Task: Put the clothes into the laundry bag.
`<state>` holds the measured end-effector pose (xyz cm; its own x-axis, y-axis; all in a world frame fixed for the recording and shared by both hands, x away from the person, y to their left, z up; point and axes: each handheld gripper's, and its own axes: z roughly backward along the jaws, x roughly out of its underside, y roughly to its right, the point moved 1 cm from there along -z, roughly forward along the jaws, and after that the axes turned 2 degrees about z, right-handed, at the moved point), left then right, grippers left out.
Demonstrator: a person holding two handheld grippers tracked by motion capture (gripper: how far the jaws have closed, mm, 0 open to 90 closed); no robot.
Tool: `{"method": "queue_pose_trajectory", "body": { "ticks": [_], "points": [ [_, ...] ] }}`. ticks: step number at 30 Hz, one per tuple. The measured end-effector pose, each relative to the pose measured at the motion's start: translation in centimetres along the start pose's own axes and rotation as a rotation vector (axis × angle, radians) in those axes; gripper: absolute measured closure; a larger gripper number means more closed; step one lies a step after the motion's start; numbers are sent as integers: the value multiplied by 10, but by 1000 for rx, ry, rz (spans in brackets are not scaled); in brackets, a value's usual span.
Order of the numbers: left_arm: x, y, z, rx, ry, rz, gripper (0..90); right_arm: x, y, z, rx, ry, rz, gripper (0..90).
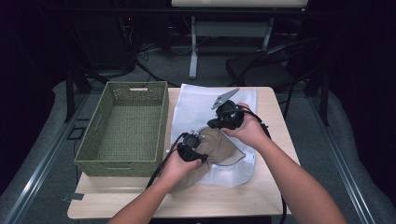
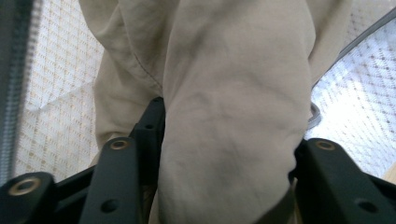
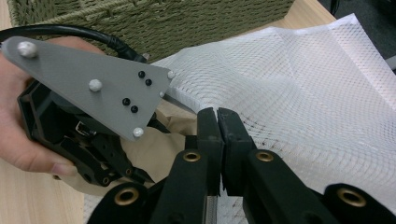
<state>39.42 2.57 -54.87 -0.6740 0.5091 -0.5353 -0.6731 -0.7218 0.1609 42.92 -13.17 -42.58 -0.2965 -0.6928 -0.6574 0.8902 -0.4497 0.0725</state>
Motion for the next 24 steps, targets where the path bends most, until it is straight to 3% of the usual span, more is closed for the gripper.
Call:
{"method": "queue_pose_trajectory", "body": {
  "ticks": [5, 16, 24],
  "points": [
    [0, 4, 4, -9, 16, -22, 388, 1, -1, -1, 2, 2, -2, 890],
    [6, 11, 23, -54, 59, -65, 351, 2, -1, -3, 1, 2, -4, 889],
    [13, 10, 38, -56, 102, -65, 299, 3, -2, -4, 1, 5, -6, 887]
  ]
}}
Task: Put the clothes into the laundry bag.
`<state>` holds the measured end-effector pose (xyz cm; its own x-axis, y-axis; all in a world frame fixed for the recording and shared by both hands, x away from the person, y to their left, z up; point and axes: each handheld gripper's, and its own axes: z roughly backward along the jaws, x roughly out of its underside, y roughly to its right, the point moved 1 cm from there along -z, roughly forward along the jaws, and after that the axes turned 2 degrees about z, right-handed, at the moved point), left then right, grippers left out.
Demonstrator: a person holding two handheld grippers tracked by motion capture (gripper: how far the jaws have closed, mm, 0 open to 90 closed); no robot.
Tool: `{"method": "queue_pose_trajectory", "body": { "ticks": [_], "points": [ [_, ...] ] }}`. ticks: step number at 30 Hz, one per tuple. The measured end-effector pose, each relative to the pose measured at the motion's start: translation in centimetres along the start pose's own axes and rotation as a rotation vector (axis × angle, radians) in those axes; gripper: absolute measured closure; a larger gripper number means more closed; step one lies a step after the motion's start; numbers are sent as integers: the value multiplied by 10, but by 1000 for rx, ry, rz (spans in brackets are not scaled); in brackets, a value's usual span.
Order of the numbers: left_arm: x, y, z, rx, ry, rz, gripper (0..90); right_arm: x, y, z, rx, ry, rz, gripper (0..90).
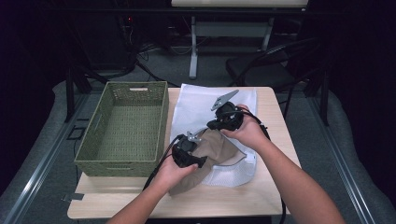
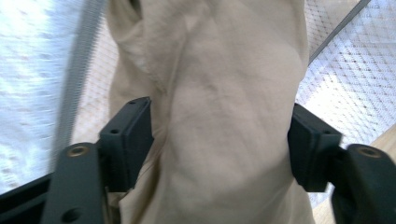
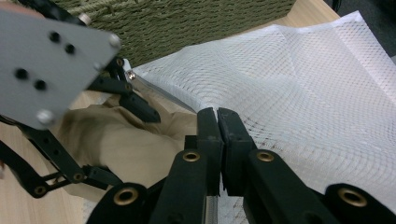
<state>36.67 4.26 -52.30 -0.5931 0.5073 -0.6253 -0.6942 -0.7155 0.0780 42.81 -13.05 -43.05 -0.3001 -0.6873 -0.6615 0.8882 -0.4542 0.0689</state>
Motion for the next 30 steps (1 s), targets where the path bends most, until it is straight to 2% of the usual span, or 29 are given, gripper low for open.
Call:
{"method": "queue_pose_trajectory", "body": {
  "ticks": [4, 13, 18, 24, 30],
  "points": [
    [5, -2, 9, 1, 13, 2, 286, 0, 0, -1, -3, 2, -1, 886],
    [20, 2, 20, 5, 15, -12, 272, 0, 0, -2, 0, -6, -4, 882],
    [33, 5, 16, 11, -11, -20, 258, -1, -1, -2, -4, -12, -3, 881],
    [46, 1, 3, 13, -49, -11, 221, -1, -1, -3, -2, -10, 0, 881],
    [53, -1, -6, 22, -73, -3, 221, 0, -1, -4, -1, -12, 2, 881]
  ]
}}
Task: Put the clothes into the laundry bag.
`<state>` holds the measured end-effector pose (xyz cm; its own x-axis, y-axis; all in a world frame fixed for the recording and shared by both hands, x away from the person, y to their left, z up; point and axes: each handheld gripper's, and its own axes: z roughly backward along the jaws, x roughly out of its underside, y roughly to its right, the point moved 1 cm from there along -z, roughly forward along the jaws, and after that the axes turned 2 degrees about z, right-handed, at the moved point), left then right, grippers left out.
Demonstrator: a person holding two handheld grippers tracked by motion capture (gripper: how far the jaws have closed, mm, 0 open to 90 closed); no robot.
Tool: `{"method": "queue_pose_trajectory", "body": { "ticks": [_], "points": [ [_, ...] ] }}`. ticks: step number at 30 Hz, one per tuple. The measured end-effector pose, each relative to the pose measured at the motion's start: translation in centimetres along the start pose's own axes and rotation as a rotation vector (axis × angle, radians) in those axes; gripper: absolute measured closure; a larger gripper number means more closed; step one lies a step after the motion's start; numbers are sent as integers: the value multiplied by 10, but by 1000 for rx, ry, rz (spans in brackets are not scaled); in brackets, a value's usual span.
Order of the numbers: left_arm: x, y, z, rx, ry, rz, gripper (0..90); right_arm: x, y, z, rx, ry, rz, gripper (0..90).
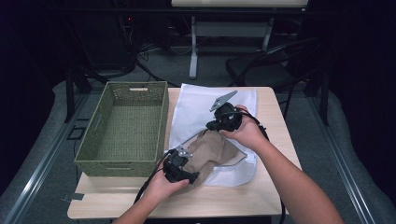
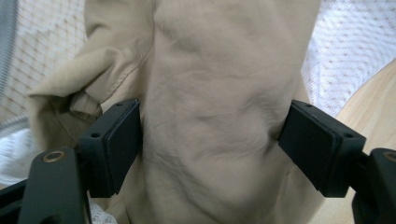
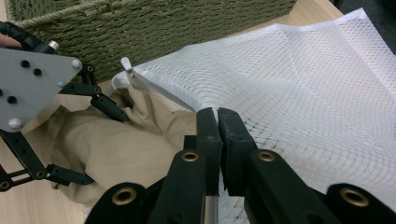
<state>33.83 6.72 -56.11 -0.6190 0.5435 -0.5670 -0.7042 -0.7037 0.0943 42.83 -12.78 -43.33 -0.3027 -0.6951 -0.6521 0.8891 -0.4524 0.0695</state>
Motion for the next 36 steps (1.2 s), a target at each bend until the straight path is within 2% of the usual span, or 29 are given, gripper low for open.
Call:
{"method": "queue_pose_trajectory", "body": {
  "ticks": [7, 14, 20, 25, 36],
  "points": [
    [4, -1, -2, 4, 4, 0, 361, 0, -1, -1, -2, 3, 0, 881],
    [5, -2, -1, 13, 7, 20, 509, 0, -3, -1, -1, -3, 12, 883],
    [4, -1, 1, 14, 13, 36, 574, -1, -5, -1, 1, -1, 16, 885],
    [1, 0, 3, 11, 18, 30, 606, -1, -6, 0, -3, 1, 23, 886],
    [-16, -3, 9, 9, 45, 38, 633, -4, -12, -1, -22, 8, 35, 887]
  ]
}}
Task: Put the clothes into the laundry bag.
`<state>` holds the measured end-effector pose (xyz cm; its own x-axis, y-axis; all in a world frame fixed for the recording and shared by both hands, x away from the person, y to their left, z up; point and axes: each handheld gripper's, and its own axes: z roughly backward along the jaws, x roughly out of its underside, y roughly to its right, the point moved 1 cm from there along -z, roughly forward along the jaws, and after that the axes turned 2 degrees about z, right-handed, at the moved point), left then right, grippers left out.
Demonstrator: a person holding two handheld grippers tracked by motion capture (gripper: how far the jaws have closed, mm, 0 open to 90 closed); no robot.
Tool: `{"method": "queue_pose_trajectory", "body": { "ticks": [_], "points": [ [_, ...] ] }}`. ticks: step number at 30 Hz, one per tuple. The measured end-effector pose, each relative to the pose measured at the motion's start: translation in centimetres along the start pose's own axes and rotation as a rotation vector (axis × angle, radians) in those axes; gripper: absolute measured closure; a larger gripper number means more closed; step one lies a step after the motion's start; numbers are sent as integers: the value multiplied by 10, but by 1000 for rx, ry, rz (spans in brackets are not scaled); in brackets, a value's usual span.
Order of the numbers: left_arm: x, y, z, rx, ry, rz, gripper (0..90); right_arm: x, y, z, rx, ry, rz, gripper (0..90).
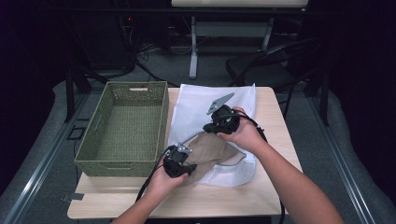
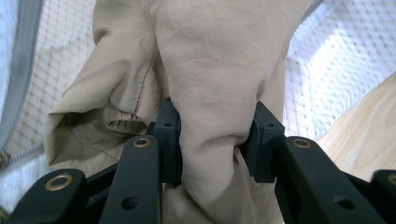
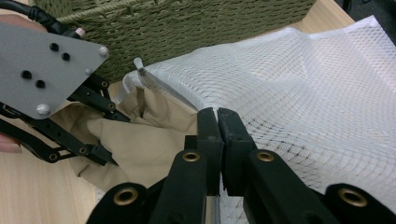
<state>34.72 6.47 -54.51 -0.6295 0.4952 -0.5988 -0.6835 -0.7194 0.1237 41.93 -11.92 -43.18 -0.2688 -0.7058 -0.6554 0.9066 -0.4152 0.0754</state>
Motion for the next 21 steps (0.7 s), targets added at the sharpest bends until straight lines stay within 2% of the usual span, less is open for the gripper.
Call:
{"method": "queue_pose_trajectory", "body": {
  "ticks": [2, 7, 10, 12, 14, 16, 21],
  "points": [
    [-4, -1, 0, 13, 7, 11, 636, 0, 0, 0, -1, -1, -1, 887],
    [-16, -3, -2, 13, 30, 26, 640, -2, -2, 1, -10, 9, 0, 888],
    [-21, -7, -6, 30, 39, 56, 641, -2, -4, 2, -10, 6, 4, 888],
    [-25, -8, -9, 29, 52, 74, 641, -2, -4, 2, -11, 7, 6, 888],
    [-29, -10, -11, 16, 46, 63, 642, -2, -4, 2, -11, 10, 8, 888],
    [-33, -10, -14, 11, 62, 78, 641, -2, -5, 2, -14, 11, 8, 888],
    [-42, -11, -22, -4, 74, 81, 641, -2, -5, 2, -15, 12, 10, 888]
  ]
}}
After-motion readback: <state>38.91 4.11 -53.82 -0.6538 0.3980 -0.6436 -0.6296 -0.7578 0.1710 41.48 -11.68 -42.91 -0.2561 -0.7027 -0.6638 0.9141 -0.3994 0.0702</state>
